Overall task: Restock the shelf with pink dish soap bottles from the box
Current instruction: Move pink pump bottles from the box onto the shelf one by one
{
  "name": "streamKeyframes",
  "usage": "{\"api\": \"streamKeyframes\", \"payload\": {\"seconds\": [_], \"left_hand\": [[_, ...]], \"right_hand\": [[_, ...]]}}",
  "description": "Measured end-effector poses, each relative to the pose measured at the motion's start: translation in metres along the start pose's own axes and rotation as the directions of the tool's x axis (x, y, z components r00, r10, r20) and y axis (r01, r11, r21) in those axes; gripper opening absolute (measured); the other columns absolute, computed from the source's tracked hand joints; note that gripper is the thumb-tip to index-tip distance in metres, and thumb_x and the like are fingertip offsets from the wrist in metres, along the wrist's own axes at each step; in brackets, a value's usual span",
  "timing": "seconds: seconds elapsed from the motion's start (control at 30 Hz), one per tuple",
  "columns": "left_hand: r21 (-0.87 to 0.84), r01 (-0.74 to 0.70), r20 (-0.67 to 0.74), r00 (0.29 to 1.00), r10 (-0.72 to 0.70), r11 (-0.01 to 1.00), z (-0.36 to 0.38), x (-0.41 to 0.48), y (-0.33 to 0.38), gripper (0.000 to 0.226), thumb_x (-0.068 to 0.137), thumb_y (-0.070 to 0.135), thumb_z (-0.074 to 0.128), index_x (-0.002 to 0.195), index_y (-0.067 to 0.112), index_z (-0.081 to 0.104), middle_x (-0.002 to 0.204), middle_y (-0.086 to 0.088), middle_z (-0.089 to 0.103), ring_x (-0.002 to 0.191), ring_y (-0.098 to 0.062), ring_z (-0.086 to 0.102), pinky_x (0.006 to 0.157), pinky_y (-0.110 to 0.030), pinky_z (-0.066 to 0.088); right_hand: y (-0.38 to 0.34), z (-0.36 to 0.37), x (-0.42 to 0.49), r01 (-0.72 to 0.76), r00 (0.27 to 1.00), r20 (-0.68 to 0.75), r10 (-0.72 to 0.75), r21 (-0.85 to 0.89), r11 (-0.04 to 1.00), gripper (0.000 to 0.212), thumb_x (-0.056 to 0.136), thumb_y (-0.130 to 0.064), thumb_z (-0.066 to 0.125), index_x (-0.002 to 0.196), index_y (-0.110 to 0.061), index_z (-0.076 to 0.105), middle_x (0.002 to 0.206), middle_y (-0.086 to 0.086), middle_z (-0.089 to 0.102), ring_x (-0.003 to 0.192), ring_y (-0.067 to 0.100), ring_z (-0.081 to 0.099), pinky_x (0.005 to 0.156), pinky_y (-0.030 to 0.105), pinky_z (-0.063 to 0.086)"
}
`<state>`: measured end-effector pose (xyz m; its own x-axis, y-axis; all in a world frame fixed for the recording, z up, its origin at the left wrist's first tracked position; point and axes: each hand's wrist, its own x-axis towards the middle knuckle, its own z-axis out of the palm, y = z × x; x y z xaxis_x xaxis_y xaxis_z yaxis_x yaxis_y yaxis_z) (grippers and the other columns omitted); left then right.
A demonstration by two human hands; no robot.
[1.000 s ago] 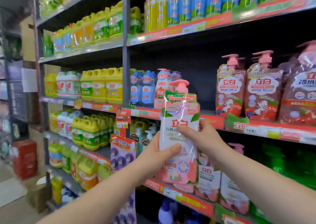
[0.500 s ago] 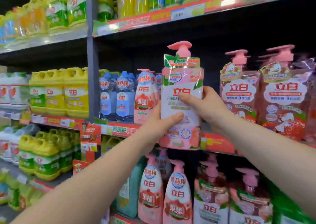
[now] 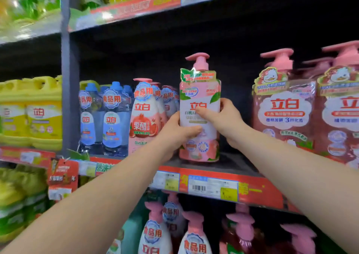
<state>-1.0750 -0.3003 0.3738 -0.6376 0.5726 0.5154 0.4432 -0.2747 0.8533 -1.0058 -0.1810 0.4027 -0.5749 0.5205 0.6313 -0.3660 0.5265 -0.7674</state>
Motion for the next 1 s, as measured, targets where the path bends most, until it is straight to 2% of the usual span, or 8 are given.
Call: {"api": "streamKeyframes", "payload": {"seconds": [0.1, 0.17, 0.27, 0.4, 0.53, 0.63, 0.73, 1.0], "left_hand": [[0.02, 0.011, -0.003, 1.0, -0.011, 1.0, 0.003, 0.008, -0.011, 0.044, 0.081, -0.005, 0.065, 0.122, 0.008, 0.052, 0.117, -0.015, 0.066, 0.104, -0.027, 0.064, 0.094, -0.045, 0.051], [0.086, -0.019, -0.005, 1.0, 0.02, 0.996, 0.004, 0.011, -0.016, 0.051, 0.08, -0.002, 0.067, 0.125, 0.013, 0.048, 0.12, -0.009, 0.064, 0.108, -0.023, 0.063, 0.096, -0.043, 0.05], [0.311, -0.219, 0.05, 0.976, 0.214, 0.925, -0.003, 0.007, -0.014, 0.063, 0.076, 0.007, 0.071, 0.128, 0.027, 0.041, 0.129, 0.001, 0.056, 0.118, -0.014, 0.054, 0.098, -0.03, 0.046], [0.688, -0.511, 0.198, 0.816, 0.544, 0.516, -0.034, -0.007, -0.007, 0.068, 0.082, 0.024, 0.065, 0.143, 0.015, 0.036, 0.148, -0.005, 0.037, 0.138, -0.018, 0.03, 0.111, -0.027, 0.024], [0.876, -0.422, 0.143, 0.69, 0.71, 0.233, -0.071, 0.001, -0.005, 0.058, 0.071, 0.026, 0.064, 0.123, 0.001, 0.058, 0.131, -0.025, 0.053, 0.126, -0.048, 0.043, 0.103, -0.062, 0.034], [0.949, -0.212, 0.028, 0.796, 0.604, 0.235, -0.089, 0.018, -0.002, 0.076, 0.074, 0.033, 0.072, 0.141, 0.012, 0.041, 0.151, -0.021, 0.028, 0.141, -0.045, 0.015, 0.109, -0.065, 0.015], [0.952, -0.211, 0.045, 0.811, 0.583, 0.22, -0.1, 0.03, -0.009, 0.088, 0.079, 0.044, 0.065, 0.15, 0.021, 0.018, 0.159, -0.014, 0.0, 0.145, -0.038, -0.001, 0.115, -0.052, 0.003], [0.904, -0.36, 0.112, 0.719, 0.686, 0.23, -0.101, 0.032, -0.019, 0.075, 0.074, 0.025, 0.075, 0.138, 0.001, 0.044, 0.148, -0.032, 0.024, 0.128, -0.055, 0.035, 0.106, -0.059, 0.028]], "right_hand": [[0.011, 0.003, 0.005, -0.025, 1.0, 0.011, 0.025, -0.047, 0.999, 0.056, 0.073, -0.028, 0.08, 0.117, -0.011, 0.049, 0.114, 0.0, 0.062, 0.093, 0.011, 0.063, 0.072, 0.022, 0.053], [0.018, 0.002, 0.007, -0.059, 0.997, 0.038, 0.062, -0.06, 0.996, 0.057, 0.077, -0.027, 0.077, 0.124, -0.01, 0.051, 0.121, 0.003, 0.063, 0.104, 0.017, 0.064, 0.085, 0.032, 0.055], [0.02, -0.002, 0.007, -0.072, 0.992, 0.102, 0.079, -0.068, 0.995, 0.055, 0.081, -0.026, 0.073, 0.13, -0.017, 0.051, 0.122, 0.002, 0.065, 0.106, 0.017, 0.064, 0.087, 0.031, 0.054], [0.02, -0.003, 0.006, -0.078, 0.978, 0.171, 0.115, -0.208, 0.975, 0.072, 0.068, -0.008, 0.084, 0.13, -0.012, 0.048, 0.118, 0.007, 0.067, 0.108, 0.021, 0.064, 0.096, 0.043, 0.051], [0.024, 0.001, 0.009, -0.158, 0.975, 0.102, 0.196, -0.298, 0.941, 0.091, 0.06, -0.007, 0.088, 0.134, -0.01, 0.036, 0.119, 0.006, 0.064, 0.11, 0.022, 0.062, 0.093, 0.043, 0.052], [0.025, 0.008, 0.013, -0.238, 0.963, 0.035, 0.267, -0.349, 0.906, 0.09, 0.063, -0.017, 0.087, 0.134, -0.015, 0.032, 0.122, 0.002, 0.06, 0.109, 0.02, 0.059, 0.066, 0.032, 0.05], [0.029, 0.014, 0.024, -0.287, 0.947, 0.015, 0.321, -0.405, 0.868, 0.079, 0.066, -0.023, 0.086, 0.127, -0.02, 0.036, 0.121, 0.001, 0.059, 0.107, 0.022, 0.058, 0.066, 0.037, 0.05], [0.053, 0.029, 0.064, -0.322, 0.936, -0.041, 0.348, -0.495, 0.807, 0.069, 0.064, -0.026, 0.087, 0.116, -0.017, 0.043, 0.113, 0.003, 0.062, 0.099, 0.023, 0.062, 0.067, 0.041, 0.057]]}}
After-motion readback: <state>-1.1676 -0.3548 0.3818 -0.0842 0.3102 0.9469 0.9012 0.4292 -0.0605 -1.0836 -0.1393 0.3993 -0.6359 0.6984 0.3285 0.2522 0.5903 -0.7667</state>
